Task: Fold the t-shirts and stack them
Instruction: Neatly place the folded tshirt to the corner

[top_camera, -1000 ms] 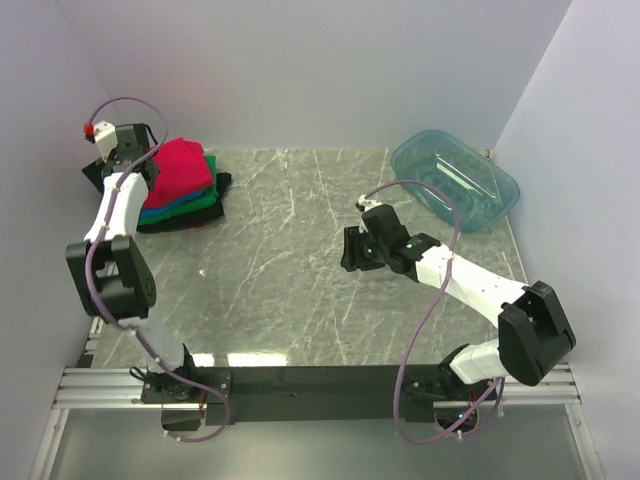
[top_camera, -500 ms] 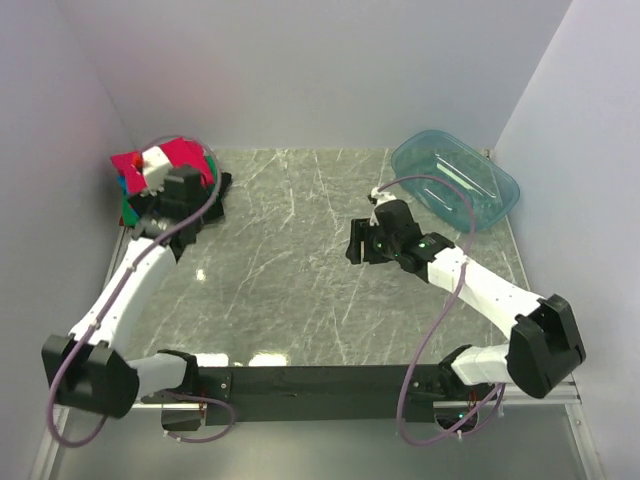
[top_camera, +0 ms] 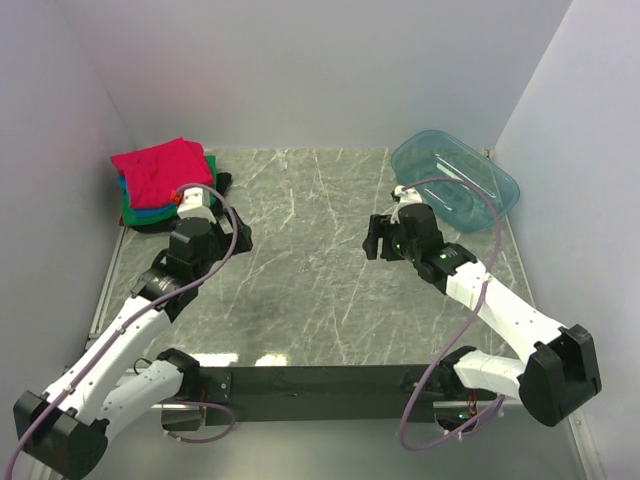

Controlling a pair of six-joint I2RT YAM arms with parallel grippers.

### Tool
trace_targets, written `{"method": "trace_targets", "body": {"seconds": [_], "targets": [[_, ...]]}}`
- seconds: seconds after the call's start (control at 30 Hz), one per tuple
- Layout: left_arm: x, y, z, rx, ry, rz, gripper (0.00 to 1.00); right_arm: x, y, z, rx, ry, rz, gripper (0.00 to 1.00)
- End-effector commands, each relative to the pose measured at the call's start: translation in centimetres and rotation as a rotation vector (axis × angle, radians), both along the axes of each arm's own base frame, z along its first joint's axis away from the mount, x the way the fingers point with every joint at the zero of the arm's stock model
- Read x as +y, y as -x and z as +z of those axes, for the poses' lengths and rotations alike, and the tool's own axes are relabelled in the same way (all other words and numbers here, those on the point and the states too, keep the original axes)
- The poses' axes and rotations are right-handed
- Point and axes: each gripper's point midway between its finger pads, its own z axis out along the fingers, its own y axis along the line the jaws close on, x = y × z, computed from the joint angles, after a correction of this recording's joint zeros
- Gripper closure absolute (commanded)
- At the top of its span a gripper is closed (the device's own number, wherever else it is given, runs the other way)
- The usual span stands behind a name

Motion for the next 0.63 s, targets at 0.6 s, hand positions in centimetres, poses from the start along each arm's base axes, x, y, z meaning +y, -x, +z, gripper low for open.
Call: {"method": "trace_targets", "body": {"seconds": [0.6], "targets": [[-1.6,0.6,3.6,-0.099,0.007,-0.029,0.01,-1.2,-0.4,2.7,-0.162,-0.033,-0.026,0.21]]}}
